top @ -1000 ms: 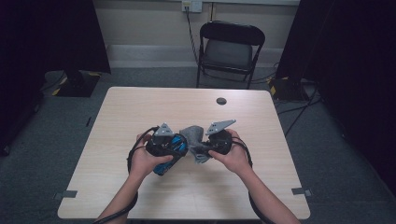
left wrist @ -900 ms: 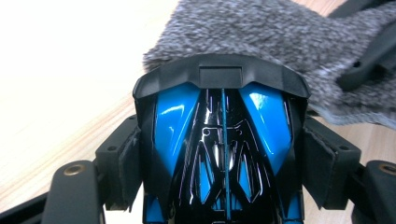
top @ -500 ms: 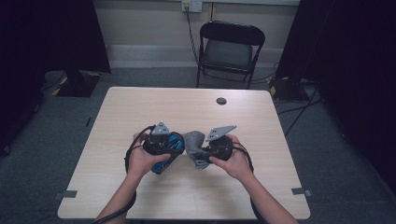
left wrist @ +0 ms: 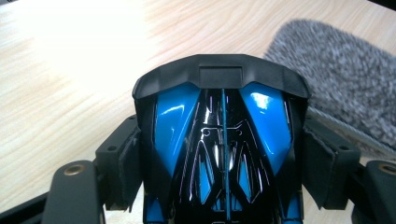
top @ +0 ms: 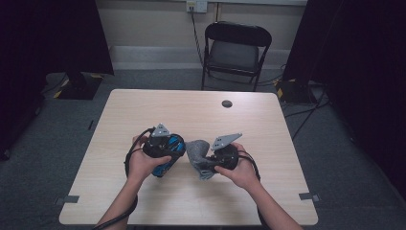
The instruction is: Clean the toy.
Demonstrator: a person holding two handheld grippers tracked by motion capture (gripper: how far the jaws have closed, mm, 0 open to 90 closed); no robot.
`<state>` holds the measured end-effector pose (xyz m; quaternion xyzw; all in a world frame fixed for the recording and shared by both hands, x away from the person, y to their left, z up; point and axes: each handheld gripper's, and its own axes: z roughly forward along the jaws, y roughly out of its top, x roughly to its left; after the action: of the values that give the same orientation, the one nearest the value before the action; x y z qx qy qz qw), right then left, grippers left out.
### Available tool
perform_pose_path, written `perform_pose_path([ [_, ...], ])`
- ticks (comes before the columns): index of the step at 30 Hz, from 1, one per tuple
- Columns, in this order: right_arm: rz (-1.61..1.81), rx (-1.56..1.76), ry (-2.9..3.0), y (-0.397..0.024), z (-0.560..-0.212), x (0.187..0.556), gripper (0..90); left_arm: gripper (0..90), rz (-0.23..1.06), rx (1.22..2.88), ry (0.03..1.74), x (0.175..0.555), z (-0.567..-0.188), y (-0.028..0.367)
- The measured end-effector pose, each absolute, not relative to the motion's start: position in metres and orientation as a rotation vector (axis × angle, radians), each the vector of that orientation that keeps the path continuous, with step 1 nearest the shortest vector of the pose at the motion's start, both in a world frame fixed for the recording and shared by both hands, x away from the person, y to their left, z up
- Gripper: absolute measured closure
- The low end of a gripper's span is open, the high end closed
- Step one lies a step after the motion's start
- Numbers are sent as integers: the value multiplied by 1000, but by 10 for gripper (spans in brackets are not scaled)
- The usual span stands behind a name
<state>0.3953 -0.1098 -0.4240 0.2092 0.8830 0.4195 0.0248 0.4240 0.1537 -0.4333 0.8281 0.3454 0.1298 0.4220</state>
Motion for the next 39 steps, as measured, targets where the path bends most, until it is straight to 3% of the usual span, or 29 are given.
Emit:
perform_pose_path([
  [8,1261,688,2730,-118,-427,398,762,256,324,2043,880,423,-424,163],
  [23,1220,811,2598,-136,-400,434,760,255,295,2046,790,414,-413,142],
  [39,1256,704,2652,-105,-384,438,758,255,260,2082,730,409,-417,125],
])
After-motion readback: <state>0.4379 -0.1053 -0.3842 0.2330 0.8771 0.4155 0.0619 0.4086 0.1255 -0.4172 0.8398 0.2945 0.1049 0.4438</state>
